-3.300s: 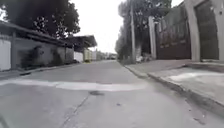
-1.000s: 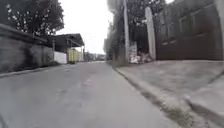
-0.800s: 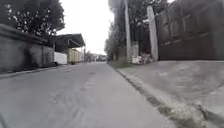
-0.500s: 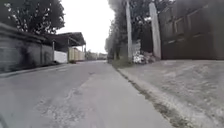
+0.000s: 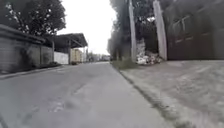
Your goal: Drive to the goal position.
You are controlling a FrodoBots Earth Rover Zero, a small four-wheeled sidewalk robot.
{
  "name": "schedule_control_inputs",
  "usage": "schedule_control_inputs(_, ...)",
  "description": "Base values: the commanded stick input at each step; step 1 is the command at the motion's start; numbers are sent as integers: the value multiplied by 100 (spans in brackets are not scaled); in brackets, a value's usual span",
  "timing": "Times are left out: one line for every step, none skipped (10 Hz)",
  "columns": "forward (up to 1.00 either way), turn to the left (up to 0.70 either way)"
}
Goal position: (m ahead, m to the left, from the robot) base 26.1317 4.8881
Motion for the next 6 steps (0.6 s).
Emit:
schedule_control_inputs(100,0)
schedule_control_inputs(100,0)
schedule_control_inputs(100,0)
schedule_control_inputs(100,0)
schedule_control_inputs(100,11)
schedule_control_inputs(100,34)
